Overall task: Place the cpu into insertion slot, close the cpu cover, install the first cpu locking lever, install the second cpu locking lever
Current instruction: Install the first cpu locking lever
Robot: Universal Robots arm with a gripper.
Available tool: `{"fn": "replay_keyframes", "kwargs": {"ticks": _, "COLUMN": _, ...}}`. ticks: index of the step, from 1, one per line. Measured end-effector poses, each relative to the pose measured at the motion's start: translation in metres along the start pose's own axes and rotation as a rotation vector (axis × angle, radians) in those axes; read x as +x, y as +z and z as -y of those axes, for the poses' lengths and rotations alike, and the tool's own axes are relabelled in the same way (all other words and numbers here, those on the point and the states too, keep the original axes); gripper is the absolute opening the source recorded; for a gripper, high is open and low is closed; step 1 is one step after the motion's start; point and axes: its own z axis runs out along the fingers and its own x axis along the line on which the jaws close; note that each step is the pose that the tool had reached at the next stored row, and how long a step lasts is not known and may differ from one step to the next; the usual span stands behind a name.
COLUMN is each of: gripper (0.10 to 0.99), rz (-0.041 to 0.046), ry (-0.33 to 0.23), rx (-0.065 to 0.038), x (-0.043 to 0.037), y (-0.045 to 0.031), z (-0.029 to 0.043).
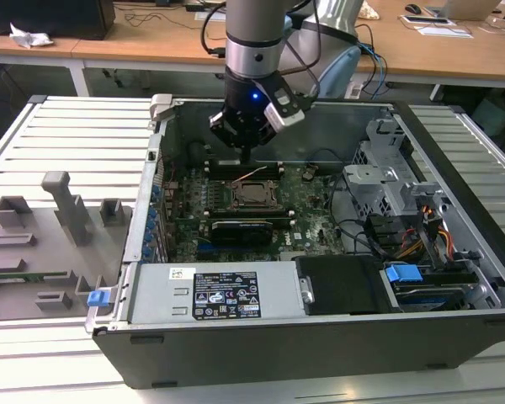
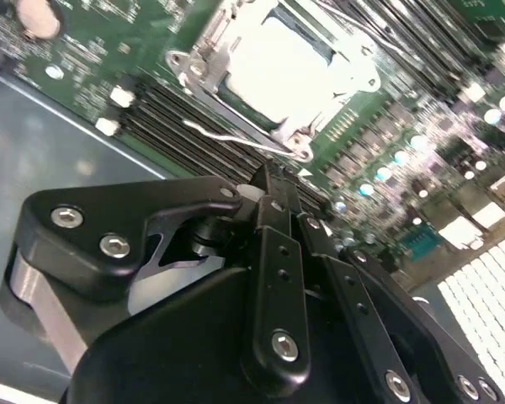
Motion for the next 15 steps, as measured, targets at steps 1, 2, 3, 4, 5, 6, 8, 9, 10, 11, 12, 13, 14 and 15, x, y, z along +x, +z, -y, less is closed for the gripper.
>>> {"fn": "replay_keyframes", "kwargs": {"ticks": 1, "gripper": 0.106, "rz": 0.0008, "ry": 0.000, "rx": -0.008, "x": -0.0013, "y": 0.0003, "z": 0.0002}}
{"fn": "replay_keyframes", "kwargs": {"ticks": 2, "gripper": 0.106, "rz": 0.0027, "ry": 0.001, "rx": -0.024, "x": -0.0020, "y": 0.0006, "z": 0.0003}}
{"fn": "replay_keyframes", "kwargs": {"ticks": 3, "gripper": 0.106, "rz": 0.0050, "ry": 0.004, "rx": -0.042, "x": -0.0021, "y": 0.0008, "z": 0.0003}}
{"fn": "replay_keyframes", "kwargs": {"ticks": 4, "gripper": 0.106, "rz": 0.0064, "ry": 0.006, "rx": -0.055, "x": -0.0021, "y": 0.0010, "z": 0.0006}}
{"fn": "replay_keyframes", "kwargs": {"ticks": 5, "gripper": 0.106, "rz": 0.0072, "ry": 0.008, "rx": -0.060, "x": -0.0021, "y": 0.0014, "z": 0.0010}}
{"fn": "replay_keyframes", "kwargs": {"ticks": 6, "gripper": 0.106, "rz": 0.0076, "ry": 0.010, "rx": -0.061, "x": -0.0021, "y": 0.0019, "z": 0.0012}}
{"fn": "replay_keyframes", "kwargs": {"ticks": 8, "gripper": 0.106, "rz": 0.0103, "ry": 0.045, "rx": -0.060, "x": -0.0023, "y": 0.0043, "z": 0.0014}}
{"fn": "replay_keyframes", "kwargs": {"ticks": 9, "gripper": 0.106, "rz": 0.0107, "ry": 0.051, "rx": -0.060, "x": -0.0029, "y": 0.0058, "z": 0.0015}}
{"fn": "replay_keyframes", "kwargs": {"ticks": 10, "gripper": 0.106, "rz": 0.0109, "ry": 0.052, "rx": -0.060, "x": -0.0036, "y": 0.0074, "z": 0.0017}}
{"fn": "replay_keyframes", "kwargs": {"ticks": 11, "gripper": 0.106, "rz": 0.0109, "ry": 0.052, "rx": -0.060, "x": -0.0046, "y": 0.0100, "z": 0.0019}}
{"fn": "replay_keyframes", "kwargs": {"ticks": 12, "gripper": 0.106, "rz": 0.0110, "ry": 0.051, "rx": -0.060, "x": -0.0052, "y": 0.0112, "z": 0.0020}}
{"fn": "replay_keyframes", "kwargs": {"ticks": 13, "gripper": 0.106, "rz": 0.0110, "ry": 0.051, "rx": -0.060, "x": -0.0061, "y": 0.0134, "z": 0.0022}}
{"fn": "replay_keyframes", "kwargs": {"ticks": 14, "gripper": 0.106, "rz": 0.0111, "ry": 0.051, "rx": -0.060, "x": -0.0065, "y": 0.0148, "z": 0.0024}}
{"fn": "replay_keyframes", "kwargs": {"ticks": 15, "gripper": 0.106, "rz": 0.0112, "ry": 0.050, "rx": -0.060, "x": -0.0070, "y": 0.0164, "z": 0.0025}}
